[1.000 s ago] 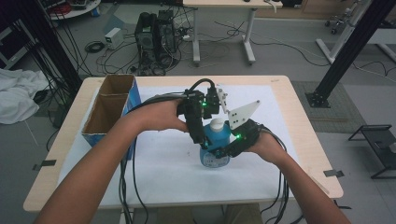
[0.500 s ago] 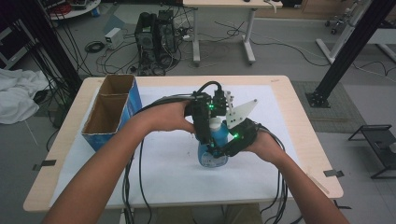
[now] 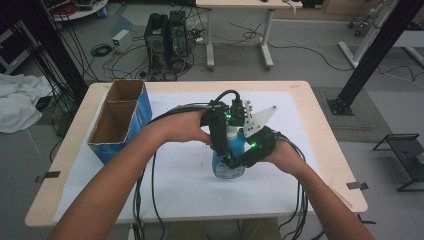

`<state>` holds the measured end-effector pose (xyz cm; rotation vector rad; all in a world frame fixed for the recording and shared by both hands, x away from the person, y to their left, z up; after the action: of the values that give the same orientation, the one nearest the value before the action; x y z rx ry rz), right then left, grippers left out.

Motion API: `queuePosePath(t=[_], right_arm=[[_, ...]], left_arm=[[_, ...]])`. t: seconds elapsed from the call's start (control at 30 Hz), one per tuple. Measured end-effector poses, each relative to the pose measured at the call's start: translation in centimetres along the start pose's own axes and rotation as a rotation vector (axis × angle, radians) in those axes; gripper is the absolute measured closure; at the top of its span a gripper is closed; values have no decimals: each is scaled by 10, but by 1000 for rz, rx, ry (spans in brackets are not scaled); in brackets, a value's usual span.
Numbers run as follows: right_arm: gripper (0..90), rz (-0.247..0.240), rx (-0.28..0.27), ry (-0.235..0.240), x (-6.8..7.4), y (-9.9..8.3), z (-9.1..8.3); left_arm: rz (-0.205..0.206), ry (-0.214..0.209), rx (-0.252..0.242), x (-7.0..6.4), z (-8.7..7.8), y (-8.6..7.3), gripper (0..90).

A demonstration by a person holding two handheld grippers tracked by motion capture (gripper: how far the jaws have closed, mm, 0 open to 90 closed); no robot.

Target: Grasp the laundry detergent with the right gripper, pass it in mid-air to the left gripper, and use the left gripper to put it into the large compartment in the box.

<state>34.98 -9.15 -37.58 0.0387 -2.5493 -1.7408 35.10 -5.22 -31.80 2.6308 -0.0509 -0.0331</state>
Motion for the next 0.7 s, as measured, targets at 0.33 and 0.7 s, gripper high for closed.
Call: queuePosePath(t=[0.33,0.7], right_arm=[[443,-8,-2,1,0,0,1],[443,-8,-8,-2,0,1,2]], left_arm=[[6,16,-4,1,0,0,210],[10,8,-12,0,-1,1,256]])
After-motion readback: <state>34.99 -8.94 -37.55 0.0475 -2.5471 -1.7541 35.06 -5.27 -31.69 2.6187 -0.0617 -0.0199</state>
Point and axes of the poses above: each handheld gripper's, and its own axes: z roughly forward along the jaws, y roughly out of its top, x roughly to its left, the point moved 9 cm from there along z, roughly forward along the jaws, and after that the axes turned 13 degrees about -x, right-handed, at the moved point
